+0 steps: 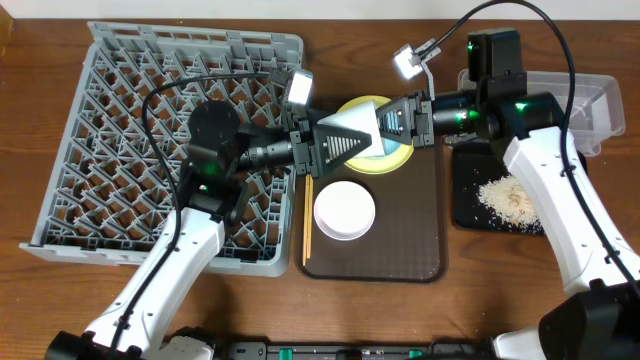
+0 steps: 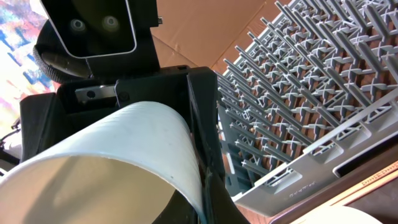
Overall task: Sort waste into correct bins and load items into the dishwasher
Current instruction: 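Hand the white bowl from the right gripper to the left gripper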
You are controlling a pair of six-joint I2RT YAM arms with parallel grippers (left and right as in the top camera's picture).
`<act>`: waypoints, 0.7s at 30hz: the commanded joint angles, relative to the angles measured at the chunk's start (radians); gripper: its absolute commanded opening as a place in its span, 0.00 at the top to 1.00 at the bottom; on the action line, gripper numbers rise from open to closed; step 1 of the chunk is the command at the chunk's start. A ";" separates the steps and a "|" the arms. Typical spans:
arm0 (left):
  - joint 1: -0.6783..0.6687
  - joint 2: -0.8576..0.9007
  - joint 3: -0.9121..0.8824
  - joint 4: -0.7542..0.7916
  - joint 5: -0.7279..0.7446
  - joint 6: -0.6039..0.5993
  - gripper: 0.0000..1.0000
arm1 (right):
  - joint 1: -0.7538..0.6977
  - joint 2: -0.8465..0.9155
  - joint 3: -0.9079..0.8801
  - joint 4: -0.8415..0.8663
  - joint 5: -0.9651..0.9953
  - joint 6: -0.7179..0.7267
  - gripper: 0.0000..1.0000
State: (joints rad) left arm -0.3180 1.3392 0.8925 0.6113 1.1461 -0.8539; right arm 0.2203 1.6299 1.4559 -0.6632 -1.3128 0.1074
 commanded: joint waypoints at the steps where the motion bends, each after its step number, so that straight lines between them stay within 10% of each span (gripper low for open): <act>1: -0.015 0.006 0.013 0.023 -0.006 -0.002 0.20 | 0.037 0.005 0.000 -0.006 -0.022 0.004 0.99; 21: -0.014 0.006 0.013 0.017 -0.006 0.084 0.66 | 0.034 0.005 0.000 -0.013 0.007 0.004 0.88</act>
State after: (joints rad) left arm -0.3161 1.3399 0.8925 0.6075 1.1481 -0.8299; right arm 0.2203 1.6295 1.4559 -0.6670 -1.3178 0.1047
